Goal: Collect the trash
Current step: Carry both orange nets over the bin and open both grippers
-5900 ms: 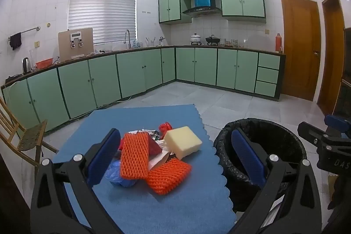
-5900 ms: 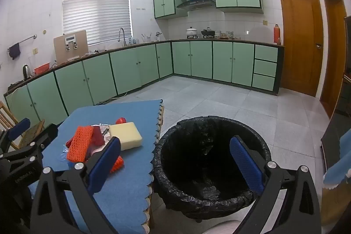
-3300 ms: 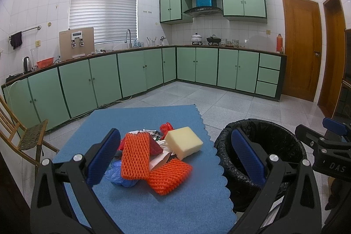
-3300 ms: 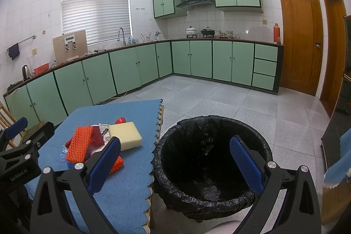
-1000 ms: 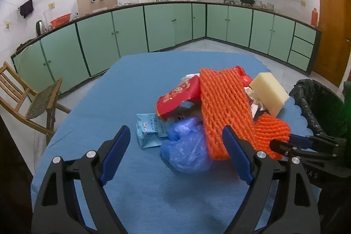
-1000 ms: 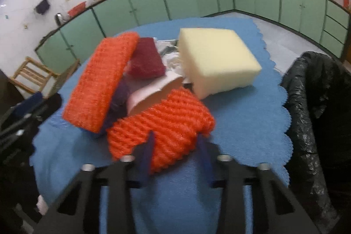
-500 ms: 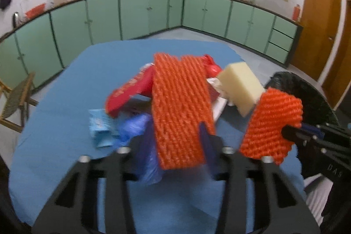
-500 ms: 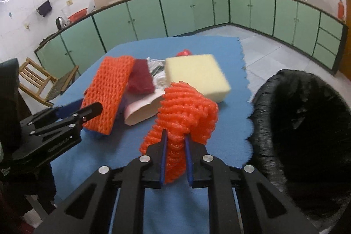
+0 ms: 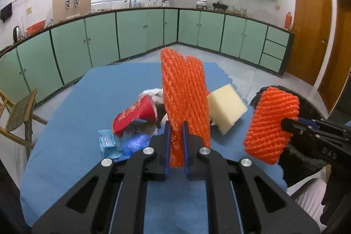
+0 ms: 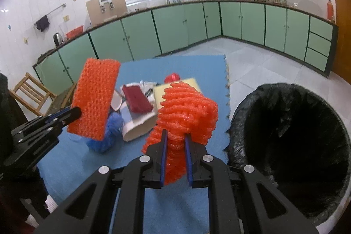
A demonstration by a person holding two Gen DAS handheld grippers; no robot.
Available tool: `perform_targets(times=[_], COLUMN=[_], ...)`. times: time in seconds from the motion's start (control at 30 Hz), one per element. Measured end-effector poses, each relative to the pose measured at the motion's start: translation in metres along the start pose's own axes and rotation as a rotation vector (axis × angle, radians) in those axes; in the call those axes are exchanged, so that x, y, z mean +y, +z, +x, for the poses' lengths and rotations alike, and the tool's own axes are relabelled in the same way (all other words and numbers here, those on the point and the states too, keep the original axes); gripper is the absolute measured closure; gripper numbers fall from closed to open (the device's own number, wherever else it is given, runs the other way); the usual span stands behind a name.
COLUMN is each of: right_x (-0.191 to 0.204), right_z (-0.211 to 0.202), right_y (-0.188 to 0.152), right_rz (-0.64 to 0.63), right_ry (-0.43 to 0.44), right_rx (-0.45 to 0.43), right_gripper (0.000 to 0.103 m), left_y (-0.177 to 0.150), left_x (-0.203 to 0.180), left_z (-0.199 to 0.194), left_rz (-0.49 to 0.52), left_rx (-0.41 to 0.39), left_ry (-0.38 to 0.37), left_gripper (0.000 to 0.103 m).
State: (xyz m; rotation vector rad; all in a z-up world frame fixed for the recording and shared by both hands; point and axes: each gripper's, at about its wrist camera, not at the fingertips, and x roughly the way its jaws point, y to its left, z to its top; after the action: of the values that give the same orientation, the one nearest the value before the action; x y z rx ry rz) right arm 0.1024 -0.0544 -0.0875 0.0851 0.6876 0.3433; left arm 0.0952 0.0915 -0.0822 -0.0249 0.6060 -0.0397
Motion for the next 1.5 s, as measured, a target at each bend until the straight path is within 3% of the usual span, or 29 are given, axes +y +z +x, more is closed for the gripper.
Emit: perform_targets(times=[0.3,0.5,0.83,1.1,1.23,1.33,1.5], right_x=[-0.032,-0.079,-0.147,-0.185,-0.194,-0.201,-0.201], right_z=[-0.044,-0.066,-0.077,-0.071,-0.066,-0.065,-0.068], right_y=[0.015,0.014,0.003,-0.018,-0.021,-0.026,-0.028], right_rz=[0.046,0.119,0.183,0.243,0.261,0.268,0.269], right_ry=[-0.090,-0.189,-0.339,-0.384,-0.400,-0.409,-0.429], right_rx=[-0.089,-0.116,-0.101,-0.064,-0.042,-0.033,-0.035], right_gripper=[0.089,0.089,0.089,0.089,0.080,0.070,0.048], left_y=[0.018,0.024,0.025,0.020,0.020,0.021,0.022], left_x=[-0.054,-0.107,-0.191,-0.234,-0.244,-0.243,-0.226], left_z=[-0.002,0.014,0.060,0.095,0.106,0.112,0.111], left_rz=[0.068,0.123,0.179,0.202,0.219,0.211,0.192], left_rx=[-0.024,-0.029,0.012,0.071,0.101,0.107,0.106], left_ry=[-0.144,-0.245,-0.377,-0.426,-0.452,-0.457,-0.430], left_gripper=[0.095,0.095,0.095,0.095,0.089,0.066,0.062])
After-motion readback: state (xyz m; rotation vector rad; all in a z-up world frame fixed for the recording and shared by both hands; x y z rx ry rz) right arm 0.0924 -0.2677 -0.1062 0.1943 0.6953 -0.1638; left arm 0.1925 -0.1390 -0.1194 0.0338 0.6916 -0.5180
